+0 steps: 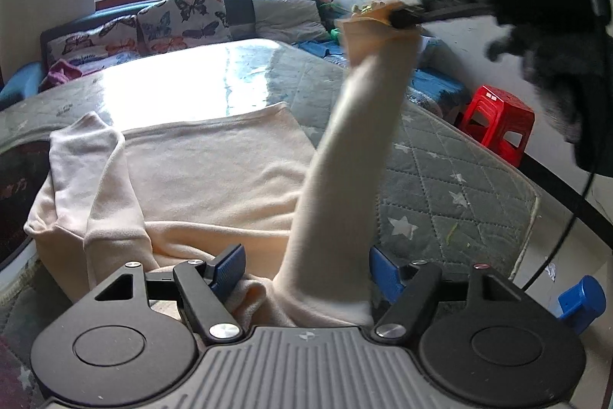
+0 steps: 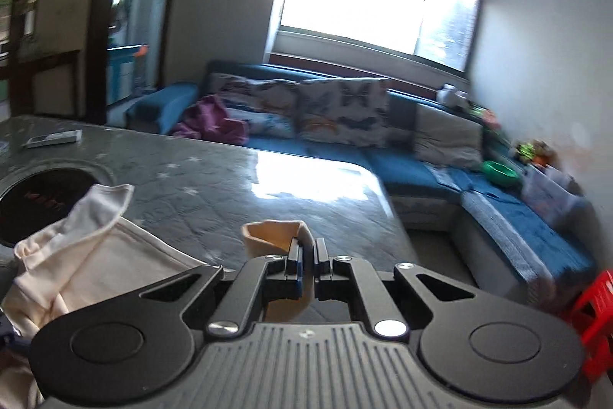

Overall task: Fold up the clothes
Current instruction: 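Pull the held sleeve away from the sweatshirt body with the right gripper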

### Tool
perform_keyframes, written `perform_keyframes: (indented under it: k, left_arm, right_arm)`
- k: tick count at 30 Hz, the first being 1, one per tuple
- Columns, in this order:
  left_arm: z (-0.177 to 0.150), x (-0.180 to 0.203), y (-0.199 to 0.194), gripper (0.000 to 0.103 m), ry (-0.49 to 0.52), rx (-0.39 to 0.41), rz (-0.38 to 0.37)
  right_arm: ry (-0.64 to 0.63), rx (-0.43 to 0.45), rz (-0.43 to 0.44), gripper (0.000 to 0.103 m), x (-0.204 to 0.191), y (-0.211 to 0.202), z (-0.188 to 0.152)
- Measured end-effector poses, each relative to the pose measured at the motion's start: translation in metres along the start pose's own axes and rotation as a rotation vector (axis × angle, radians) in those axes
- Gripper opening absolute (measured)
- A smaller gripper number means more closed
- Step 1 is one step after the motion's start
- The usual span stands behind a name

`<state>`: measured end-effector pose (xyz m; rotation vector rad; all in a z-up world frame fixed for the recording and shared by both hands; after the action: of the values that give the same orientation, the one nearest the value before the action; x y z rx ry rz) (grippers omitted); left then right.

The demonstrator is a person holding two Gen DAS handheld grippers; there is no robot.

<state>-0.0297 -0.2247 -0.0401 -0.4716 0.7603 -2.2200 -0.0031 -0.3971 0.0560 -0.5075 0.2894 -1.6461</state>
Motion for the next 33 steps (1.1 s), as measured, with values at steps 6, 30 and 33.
perform_keyframes:
  k: [6,30,33]
  left_arm:
    - [0.001,0.015,-0.013,0.074,0.071,0.043,-0.029]
    - [-0.039,0.081,-0.004,0.049,0.317,-0.068,-0.300]
    - [-0.039,0.080,-0.006,0.049,0.305,-0.074,-0.308]
  right_arm:
    - [0.102,-0.076,-0.057,0.004,0.028,-0.012,-0.044]
    - [0.357,-0.226,-0.206,0.006,0.089,-0.052,-0.144]
    - [0.358,-0.223,-0.215,0.006,0.093,-0.054,-0.146]
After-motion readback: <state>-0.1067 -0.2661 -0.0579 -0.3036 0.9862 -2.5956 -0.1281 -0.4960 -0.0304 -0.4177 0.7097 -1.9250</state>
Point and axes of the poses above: each gripper's, at about its wrist camera, not at the fingertips, and y roughly the way its jaws point, x to its right, z to its top, the point moved 10 cm from there along y, roughly the way its jaws point, and after that the axes turned 1 degree about z, right-handed, at the moved point
